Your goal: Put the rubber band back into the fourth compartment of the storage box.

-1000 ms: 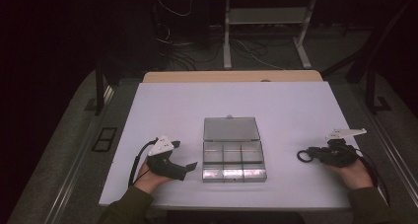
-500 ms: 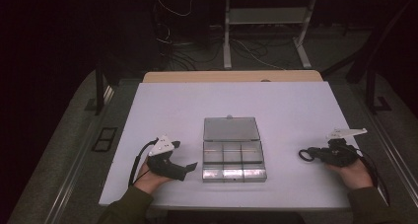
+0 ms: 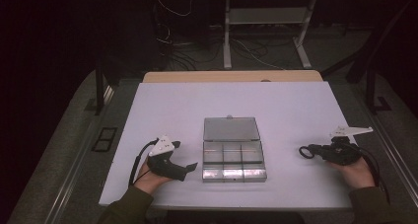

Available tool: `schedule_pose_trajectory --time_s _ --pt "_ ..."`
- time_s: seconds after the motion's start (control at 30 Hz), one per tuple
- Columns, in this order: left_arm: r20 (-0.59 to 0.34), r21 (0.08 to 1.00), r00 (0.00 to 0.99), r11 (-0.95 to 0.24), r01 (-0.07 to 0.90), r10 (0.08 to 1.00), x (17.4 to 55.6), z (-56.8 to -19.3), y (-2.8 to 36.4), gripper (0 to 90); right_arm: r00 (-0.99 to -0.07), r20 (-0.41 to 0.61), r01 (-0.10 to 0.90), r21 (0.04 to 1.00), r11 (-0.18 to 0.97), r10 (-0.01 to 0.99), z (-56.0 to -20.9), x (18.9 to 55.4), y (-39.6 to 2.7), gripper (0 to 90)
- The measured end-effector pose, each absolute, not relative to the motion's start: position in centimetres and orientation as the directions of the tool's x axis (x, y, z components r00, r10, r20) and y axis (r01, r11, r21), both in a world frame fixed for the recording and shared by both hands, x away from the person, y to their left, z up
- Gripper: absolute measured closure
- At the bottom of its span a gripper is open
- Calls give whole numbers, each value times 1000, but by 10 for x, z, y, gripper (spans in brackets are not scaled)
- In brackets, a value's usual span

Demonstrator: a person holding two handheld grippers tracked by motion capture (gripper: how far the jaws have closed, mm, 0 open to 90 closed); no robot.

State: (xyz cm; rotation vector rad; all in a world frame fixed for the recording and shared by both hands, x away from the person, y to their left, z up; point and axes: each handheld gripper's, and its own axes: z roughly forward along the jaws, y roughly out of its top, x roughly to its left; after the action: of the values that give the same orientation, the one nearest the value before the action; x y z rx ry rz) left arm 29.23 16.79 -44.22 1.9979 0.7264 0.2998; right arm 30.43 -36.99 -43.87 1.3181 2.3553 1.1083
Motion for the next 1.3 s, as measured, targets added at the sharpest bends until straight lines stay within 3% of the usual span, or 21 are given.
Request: schedule_pose_trajectory --time_s 1.3 --pt "-93 851 782 -359 384 616 293 -443 167 0 -706 179 533 772 347 685 -405 324 -303 860"
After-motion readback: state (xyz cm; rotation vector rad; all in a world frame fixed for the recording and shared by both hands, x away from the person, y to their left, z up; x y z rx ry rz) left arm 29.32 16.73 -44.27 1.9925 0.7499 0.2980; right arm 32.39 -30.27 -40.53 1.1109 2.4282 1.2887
